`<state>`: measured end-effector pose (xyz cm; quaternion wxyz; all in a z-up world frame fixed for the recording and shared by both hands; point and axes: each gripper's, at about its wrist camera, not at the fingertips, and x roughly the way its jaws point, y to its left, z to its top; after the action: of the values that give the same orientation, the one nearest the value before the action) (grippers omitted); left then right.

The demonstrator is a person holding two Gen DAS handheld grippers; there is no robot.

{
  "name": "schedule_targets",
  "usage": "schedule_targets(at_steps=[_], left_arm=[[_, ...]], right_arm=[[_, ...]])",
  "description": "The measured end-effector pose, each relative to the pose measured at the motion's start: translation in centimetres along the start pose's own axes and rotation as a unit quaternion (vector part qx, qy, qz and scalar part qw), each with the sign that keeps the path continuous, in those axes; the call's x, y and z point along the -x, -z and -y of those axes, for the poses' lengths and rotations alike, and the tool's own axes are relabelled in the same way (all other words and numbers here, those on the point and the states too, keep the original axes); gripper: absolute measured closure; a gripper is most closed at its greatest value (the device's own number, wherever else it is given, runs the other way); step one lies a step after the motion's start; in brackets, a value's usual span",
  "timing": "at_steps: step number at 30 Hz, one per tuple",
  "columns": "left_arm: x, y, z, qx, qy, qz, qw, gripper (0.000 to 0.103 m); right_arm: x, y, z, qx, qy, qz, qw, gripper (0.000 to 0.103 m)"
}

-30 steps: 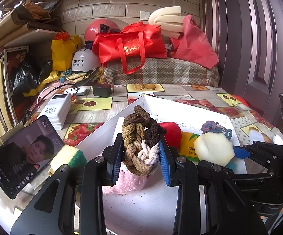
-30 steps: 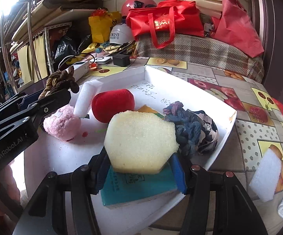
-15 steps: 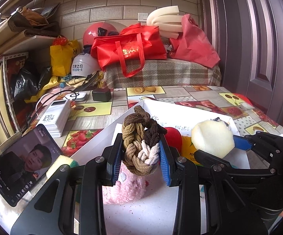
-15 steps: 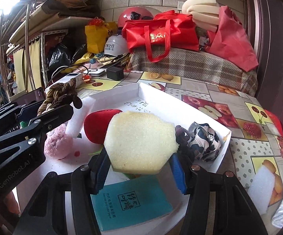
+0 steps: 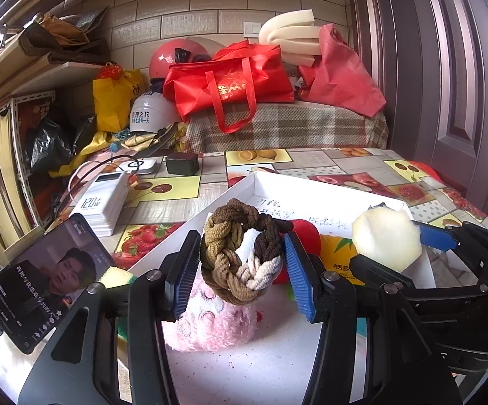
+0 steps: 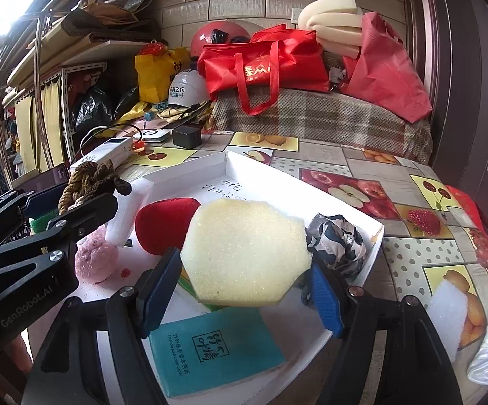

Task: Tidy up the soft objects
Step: 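Release the braided rope into the box while the right tool releases the foam pad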

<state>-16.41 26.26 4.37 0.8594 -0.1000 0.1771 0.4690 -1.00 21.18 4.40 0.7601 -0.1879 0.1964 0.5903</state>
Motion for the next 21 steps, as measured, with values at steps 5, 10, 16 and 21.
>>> schedule_targets(at_steps=[5,10,16,21], left_arm=[[0.5,0.1,-0.5,0.015,-0.006,0.015,0.9998,0.000],[0.9,0.3,-0.3,0.008,-0.006,0.030,0.9995,0.000],[1.5,0.3,-0.4,0.014,-0.008,0.046,0.9988,0.000],[1.9,0.4,-0.6,0.022,-0.014,0.056,0.9981,0.000]], right_arm=[[0.2,0.0,-0.4,0.008,0.006,0.006,1.000,0.016],[0.6,-0.1,-0.8,0.020,0.017,0.018,0.999,0.014],[1.0,0.0,-0.5,0.013,0.015,0.033,0.999,0.014],[1.8,0.1,-0.6,0.011,0.017,0.051,0.998,0.014]])
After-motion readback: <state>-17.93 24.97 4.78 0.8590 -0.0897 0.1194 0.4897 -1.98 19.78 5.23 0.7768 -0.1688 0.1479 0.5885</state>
